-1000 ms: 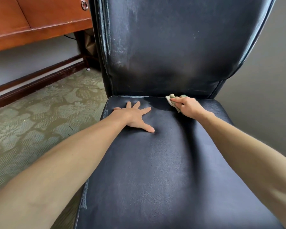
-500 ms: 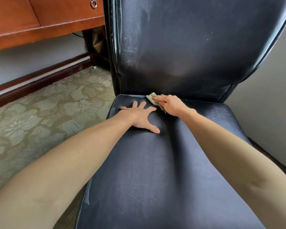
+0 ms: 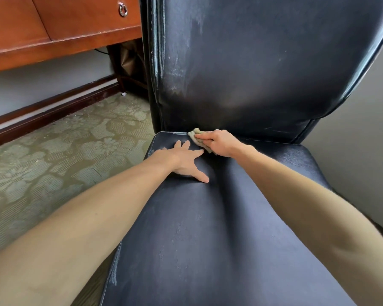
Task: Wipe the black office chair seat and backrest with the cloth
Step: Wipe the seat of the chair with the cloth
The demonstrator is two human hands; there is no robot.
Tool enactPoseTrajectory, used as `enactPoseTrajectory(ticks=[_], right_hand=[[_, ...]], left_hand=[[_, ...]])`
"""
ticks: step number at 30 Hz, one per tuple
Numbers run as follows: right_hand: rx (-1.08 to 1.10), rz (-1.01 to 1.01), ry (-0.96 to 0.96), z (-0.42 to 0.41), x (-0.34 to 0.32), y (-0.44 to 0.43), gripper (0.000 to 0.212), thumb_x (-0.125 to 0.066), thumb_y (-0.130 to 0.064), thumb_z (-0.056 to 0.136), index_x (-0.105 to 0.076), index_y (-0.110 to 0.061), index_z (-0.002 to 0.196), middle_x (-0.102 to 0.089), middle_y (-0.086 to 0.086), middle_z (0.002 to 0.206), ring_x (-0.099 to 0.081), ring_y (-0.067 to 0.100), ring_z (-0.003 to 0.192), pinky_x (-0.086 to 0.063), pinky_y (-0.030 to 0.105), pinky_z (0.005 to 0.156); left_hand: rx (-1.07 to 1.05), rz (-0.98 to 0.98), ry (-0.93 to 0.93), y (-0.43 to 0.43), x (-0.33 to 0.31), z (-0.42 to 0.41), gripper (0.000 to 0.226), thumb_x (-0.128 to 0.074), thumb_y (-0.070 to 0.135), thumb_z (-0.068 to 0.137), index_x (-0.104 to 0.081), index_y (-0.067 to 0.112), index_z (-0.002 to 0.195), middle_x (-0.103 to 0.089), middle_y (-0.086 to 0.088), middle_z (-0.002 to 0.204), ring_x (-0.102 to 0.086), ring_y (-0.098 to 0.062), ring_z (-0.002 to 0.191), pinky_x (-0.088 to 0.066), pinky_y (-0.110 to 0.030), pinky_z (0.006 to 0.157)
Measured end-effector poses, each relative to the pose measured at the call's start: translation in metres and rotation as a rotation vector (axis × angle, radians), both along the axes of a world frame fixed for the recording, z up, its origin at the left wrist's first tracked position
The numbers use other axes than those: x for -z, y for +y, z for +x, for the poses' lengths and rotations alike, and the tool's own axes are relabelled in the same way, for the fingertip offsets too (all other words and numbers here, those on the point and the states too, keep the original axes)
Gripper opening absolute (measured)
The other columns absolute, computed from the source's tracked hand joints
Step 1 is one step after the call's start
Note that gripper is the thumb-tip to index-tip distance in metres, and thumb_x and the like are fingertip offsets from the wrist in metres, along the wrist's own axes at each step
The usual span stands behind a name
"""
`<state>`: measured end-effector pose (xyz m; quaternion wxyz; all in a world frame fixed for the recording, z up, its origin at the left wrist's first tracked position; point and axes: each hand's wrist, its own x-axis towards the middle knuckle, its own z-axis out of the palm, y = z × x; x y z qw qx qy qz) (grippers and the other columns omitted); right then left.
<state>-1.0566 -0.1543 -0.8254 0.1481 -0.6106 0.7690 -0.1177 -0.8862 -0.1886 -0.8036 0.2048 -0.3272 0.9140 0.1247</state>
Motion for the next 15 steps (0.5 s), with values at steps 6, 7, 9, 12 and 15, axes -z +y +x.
enactPoseTrajectory(ticks=[6, 7, 9, 12, 15], right_hand=[[-0.08, -0.025, -0.008, 0.006, 0.006, -0.015, 0.04, -0.041, -0.017, 0.101, -0.053, -0.034, 0.135, -0.048, -0.003, 0.145, -0.046, 0.024, 0.131, -0.034, 0.033, 0.109], [-0.085, -0.029, -0.007, 0.002, 0.008, -0.013, 0.04, -0.041, -0.018, 0.101, -0.052, -0.034, 0.136, -0.046, -0.003, 0.146, -0.044, 0.023, 0.133, -0.033, 0.033, 0.111], [-0.084, -0.038, -0.009, -0.007, 0.01, -0.004, 0.04, -0.041, -0.019, 0.101, -0.051, -0.033, 0.137, -0.044, -0.004, 0.148, -0.04, 0.021, 0.137, -0.03, 0.034, 0.114], [-0.055, -0.048, -0.033, -0.02, 0.012, 0.016, 0.038, -0.043, -0.021, 0.101, -0.05, -0.032, 0.137, -0.042, -0.003, 0.149, -0.031, 0.014, 0.142, -0.022, 0.03, 0.117], [0.014, -0.035, -0.07, -0.04, 0.007, 0.046, 0.04, -0.054, -0.029, 0.097, -0.051, -0.033, 0.137, -0.039, -0.005, 0.151, -0.024, 0.009, 0.144, -0.017, 0.027, 0.118]], left_hand=[[0.013, -0.028, 0.012, 0.002, 0.003, -0.002, 0.105, -0.058, 0.079, 0.072, -0.008, 0.04, 0.154, 0.001, -0.008, 0.163, 0.008, -0.032, 0.149, -0.014, -0.068, 0.111], [0.016, -0.033, 0.007, 0.002, 0.002, -0.002, 0.104, -0.057, 0.08, 0.072, -0.007, 0.04, 0.154, 0.001, -0.009, 0.163, 0.007, -0.032, 0.149, -0.015, -0.069, 0.111], [0.018, -0.038, -0.002, 0.003, 0.001, -0.002, 0.105, -0.056, 0.081, 0.072, -0.005, 0.042, 0.154, 0.003, -0.01, 0.163, 0.007, -0.032, 0.149, -0.016, -0.069, 0.111], [0.013, -0.04, -0.011, 0.004, 0.0, -0.002, 0.106, -0.055, 0.083, 0.071, -0.002, 0.043, 0.153, 0.006, -0.009, 0.164, 0.009, -0.031, 0.149, -0.015, -0.067, 0.112], [0.022, -0.05, -0.016, 0.006, -0.005, 0.0, 0.105, -0.054, 0.084, 0.07, -0.002, 0.044, 0.153, 0.005, -0.005, 0.164, 0.007, -0.029, 0.15, -0.018, -0.063, 0.113]])
